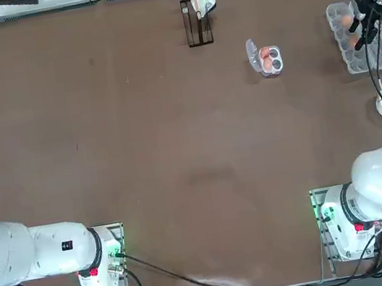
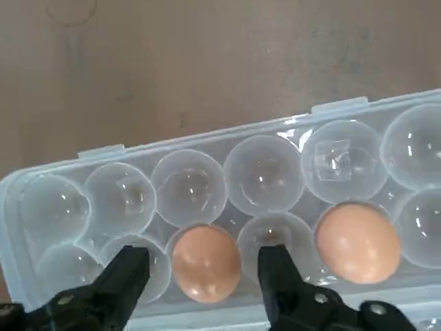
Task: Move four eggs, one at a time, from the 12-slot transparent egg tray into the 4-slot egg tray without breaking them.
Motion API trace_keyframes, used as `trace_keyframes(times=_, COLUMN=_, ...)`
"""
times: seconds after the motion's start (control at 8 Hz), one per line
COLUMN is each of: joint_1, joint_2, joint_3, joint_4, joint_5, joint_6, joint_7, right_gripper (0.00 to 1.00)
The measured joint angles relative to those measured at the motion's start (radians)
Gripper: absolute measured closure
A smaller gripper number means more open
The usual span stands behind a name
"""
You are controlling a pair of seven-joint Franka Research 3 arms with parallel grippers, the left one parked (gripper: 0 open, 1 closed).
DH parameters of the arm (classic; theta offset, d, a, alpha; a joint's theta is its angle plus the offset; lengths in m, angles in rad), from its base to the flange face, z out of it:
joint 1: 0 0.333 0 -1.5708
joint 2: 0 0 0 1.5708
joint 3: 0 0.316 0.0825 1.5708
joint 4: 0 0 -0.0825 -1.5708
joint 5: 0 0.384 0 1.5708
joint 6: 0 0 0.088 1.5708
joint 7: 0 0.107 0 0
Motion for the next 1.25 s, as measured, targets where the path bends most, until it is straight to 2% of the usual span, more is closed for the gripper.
trace_keyframes(times=0.75, joint_1=-0.002, joint_2=0.024, joint_3=0.002, joint_4=0.003, joint_5=0.000, joint_6=0.011, joint_7=-0.041, right_gripper=0.09)
trace_keyframes(times=1.25, joint_1=-0.002, joint_2=0.028, joint_3=0.002, joint_4=0.011, joint_5=0.000, joint_6=0.011, joint_7=-0.084, right_gripper=0.21)
